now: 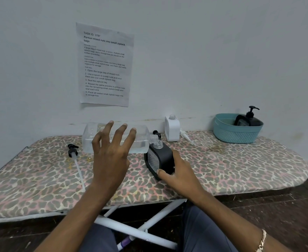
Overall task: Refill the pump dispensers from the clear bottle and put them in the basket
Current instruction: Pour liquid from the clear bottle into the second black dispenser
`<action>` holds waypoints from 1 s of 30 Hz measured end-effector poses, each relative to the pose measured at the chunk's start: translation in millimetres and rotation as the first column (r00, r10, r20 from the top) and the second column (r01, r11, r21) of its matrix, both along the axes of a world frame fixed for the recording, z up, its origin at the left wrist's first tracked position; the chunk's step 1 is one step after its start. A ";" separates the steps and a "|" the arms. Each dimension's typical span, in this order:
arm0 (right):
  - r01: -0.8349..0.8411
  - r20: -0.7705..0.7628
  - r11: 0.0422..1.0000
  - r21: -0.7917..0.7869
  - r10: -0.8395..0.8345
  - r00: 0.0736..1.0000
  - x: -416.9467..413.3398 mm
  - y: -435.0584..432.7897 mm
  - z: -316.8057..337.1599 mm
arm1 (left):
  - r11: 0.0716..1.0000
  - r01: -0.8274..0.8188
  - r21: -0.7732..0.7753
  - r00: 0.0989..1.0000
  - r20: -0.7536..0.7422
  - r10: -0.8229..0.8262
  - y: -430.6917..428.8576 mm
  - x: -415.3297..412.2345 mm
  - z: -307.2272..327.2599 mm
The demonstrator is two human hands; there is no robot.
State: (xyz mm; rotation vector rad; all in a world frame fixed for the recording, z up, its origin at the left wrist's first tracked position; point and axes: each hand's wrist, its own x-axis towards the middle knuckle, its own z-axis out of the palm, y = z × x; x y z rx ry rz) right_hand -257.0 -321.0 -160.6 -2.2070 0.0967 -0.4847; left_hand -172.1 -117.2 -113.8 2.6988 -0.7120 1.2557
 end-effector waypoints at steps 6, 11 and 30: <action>0.000 0.000 1.000 -0.008 0.000 1.000 0.4 0.0 0.2 | 1.000 -0.001 -0.001 1.000 0.001 0.001 0.2 0.0 0.0; -0.002 0.002 1.000 -0.004 0.002 1.000 1.0 -0.8 -0.8 | 1.000 0.001 -0.003 1.000 -0.010 -0.001 -0.3 0.4 0.0; 0.003 0.007 1.000 0.006 -0.003 1.000 4.0 -2.5 -3.5 | 1.000 0.004 0.000 1.000 -0.026 -0.004 -1.6 0.3 -1.5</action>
